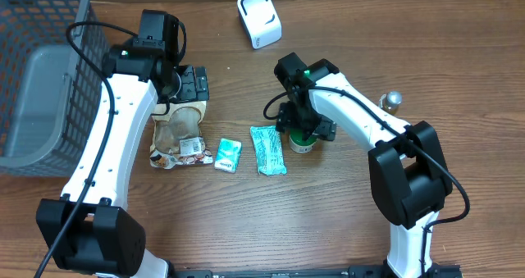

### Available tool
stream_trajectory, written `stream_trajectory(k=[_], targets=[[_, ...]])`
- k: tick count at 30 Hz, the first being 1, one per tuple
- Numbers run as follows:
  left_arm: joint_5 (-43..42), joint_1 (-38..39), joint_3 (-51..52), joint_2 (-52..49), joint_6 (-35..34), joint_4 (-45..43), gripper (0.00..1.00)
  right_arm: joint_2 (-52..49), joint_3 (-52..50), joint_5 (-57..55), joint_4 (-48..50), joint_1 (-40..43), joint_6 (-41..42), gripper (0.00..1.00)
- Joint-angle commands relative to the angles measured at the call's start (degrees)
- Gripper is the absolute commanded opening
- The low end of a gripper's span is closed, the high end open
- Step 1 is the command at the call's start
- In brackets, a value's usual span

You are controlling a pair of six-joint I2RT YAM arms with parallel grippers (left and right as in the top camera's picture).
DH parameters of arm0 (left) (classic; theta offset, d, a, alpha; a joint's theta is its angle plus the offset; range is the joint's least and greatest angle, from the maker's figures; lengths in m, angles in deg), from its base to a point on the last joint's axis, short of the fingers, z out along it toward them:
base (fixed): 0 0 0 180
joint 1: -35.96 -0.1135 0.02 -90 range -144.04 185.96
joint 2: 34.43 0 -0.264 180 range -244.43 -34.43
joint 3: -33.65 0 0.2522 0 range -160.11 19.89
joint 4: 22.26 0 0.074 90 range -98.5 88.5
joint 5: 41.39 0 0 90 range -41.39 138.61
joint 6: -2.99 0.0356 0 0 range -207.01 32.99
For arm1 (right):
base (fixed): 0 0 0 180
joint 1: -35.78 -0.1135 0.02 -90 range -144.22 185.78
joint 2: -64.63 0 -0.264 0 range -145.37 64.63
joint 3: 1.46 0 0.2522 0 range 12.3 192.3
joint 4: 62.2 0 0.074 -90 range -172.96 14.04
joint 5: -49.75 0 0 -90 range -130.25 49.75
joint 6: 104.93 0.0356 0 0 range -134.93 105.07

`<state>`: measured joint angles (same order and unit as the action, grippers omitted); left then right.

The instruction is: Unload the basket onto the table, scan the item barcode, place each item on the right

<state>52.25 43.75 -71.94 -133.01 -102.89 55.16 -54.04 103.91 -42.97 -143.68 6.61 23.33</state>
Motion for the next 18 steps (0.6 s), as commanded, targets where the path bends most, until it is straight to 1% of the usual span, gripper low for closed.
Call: stream_trajectory(k=[1, 6, 12, 16, 18], targets=[[-0.3, -0.3, -0.9, -0.1, 1.1, 0.0, 1.0, -0.3, 1.4, 0.0, 0.1, 0.6, 0.5, 1.0], [-0.3, -0.3, -0.9, -0.1, 1.1, 0.0, 1.0, -0.3, 1.3, 0.0, -1.3, 0.7, 0.3, 1.0], [-0.3, -0.3, -0.9, -0.1, 1.1, 0.0, 1.0, -0.3, -1.7, 0.2, 1.4, 0.4, 0.3, 1.0], [-0.3, -0.3, -0.9, -0.1, 1.1, 0.0, 1.0, -0.3, -2.0, 0.2, 1.6, 0.4, 0.3, 0.91], [-0.3, -0.3, -0.9, -0.1, 1.1, 0.0, 0.99, -0.3, -2.0, 0.2, 1.4, 0.4, 0.3, 0.89]])
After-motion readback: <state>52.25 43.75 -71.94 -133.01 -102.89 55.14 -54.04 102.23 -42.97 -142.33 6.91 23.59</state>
